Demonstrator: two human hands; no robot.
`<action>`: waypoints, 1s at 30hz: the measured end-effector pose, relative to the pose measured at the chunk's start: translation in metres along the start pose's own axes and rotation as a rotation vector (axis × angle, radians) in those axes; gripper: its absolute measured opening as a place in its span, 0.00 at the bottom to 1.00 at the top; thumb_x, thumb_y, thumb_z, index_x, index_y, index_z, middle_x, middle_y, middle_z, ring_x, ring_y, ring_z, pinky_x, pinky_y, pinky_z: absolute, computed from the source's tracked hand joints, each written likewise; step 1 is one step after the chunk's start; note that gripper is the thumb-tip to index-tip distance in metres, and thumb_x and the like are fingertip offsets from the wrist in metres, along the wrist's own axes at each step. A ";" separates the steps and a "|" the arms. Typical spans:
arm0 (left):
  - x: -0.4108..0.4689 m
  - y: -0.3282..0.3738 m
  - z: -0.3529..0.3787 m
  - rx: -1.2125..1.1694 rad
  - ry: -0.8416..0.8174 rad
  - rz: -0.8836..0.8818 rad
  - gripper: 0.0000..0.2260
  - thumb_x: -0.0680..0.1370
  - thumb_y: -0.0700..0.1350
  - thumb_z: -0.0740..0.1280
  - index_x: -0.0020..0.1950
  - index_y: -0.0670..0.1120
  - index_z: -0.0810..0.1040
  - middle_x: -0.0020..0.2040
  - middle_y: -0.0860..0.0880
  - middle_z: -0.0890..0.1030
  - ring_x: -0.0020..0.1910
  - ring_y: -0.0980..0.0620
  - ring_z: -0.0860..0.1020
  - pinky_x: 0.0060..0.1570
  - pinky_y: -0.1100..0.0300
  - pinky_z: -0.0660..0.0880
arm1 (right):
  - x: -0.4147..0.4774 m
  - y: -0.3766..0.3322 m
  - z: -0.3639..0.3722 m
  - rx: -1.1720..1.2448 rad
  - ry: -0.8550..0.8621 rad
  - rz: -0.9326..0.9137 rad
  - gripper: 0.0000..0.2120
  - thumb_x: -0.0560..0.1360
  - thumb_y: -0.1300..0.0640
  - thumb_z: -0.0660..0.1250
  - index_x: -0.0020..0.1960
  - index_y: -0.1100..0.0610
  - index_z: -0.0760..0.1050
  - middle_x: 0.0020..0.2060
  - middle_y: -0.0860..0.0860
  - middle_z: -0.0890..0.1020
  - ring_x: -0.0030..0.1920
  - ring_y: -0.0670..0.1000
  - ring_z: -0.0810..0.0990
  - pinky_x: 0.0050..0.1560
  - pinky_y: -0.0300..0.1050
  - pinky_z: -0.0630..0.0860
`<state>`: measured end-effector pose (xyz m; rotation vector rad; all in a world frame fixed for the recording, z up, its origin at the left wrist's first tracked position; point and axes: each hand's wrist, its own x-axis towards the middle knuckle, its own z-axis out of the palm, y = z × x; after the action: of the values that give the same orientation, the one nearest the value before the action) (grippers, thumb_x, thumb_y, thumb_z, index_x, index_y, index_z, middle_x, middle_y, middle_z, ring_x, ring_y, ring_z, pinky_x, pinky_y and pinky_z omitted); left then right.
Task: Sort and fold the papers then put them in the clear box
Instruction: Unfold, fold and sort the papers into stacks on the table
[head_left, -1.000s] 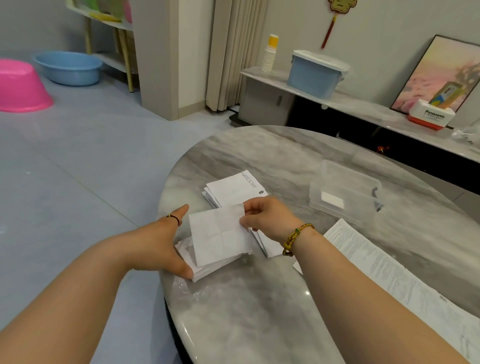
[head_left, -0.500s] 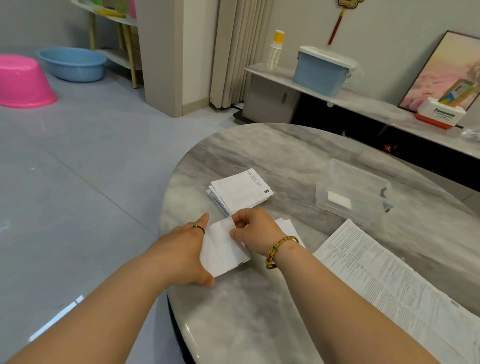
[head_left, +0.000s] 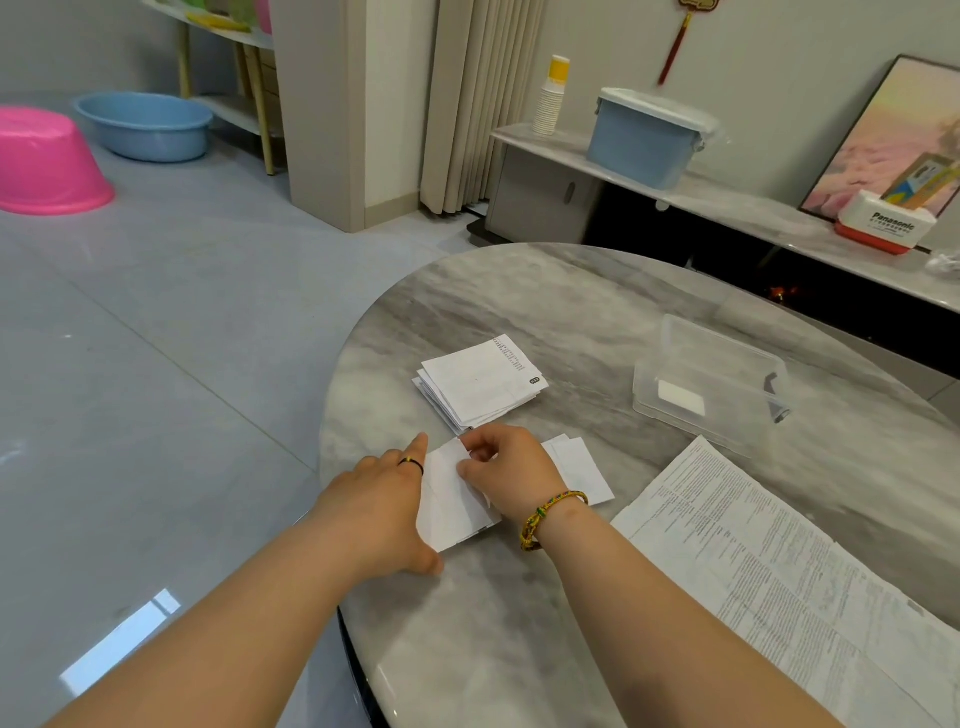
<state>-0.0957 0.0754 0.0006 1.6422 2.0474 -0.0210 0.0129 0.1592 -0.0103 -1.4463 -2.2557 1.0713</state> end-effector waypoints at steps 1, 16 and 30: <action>0.000 0.000 0.000 -0.001 0.000 0.000 0.51 0.69 0.56 0.71 0.75 0.46 0.36 0.74 0.51 0.58 0.72 0.50 0.58 0.66 0.59 0.64 | 0.000 0.000 0.000 0.025 -0.002 0.006 0.10 0.73 0.62 0.63 0.53 0.57 0.78 0.33 0.41 0.71 0.44 0.47 0.73 0.48 0.40 0.70; 0.000 -0.022 -0.016 -0.343 -0.026 0.028 0.52 0.65 0.54 0.75 0.76 0.48 0.41 0.76 0.51 0.54 0.74 0.54 0.57 0.68 0.62 0.60 | -0.004 0.003 -0.034 0.398 -0.008 0.080 0.11 0.73 0.67 0.64 0.36 0.55 0.73 0.32 0.46 0.74 0.33 0.42 0.71 0.32 0.28 0.69; 0.003 -0.007 -0.012 -0.116 0.043 0.087 0.36 0.73 0.56 0.66 0.75 0.53 0.50 0.72 0.54 0.61 0.70 0.54 0.63 0.65 0.61 0.66 | 0.060 -0.010 -0.084 0.400 0.212 0.158 0.14 0.76 0.67 0.60 0.34 0.54 0.69 0.32 0.50 0.72 0.32 0.47 0.71 0.27 0.35 0.72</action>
<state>-0.1072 0.0798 0.0074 1.6709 1.9675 0.1618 0.0252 0.2457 0.0454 -1.4963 -1.6878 1.2613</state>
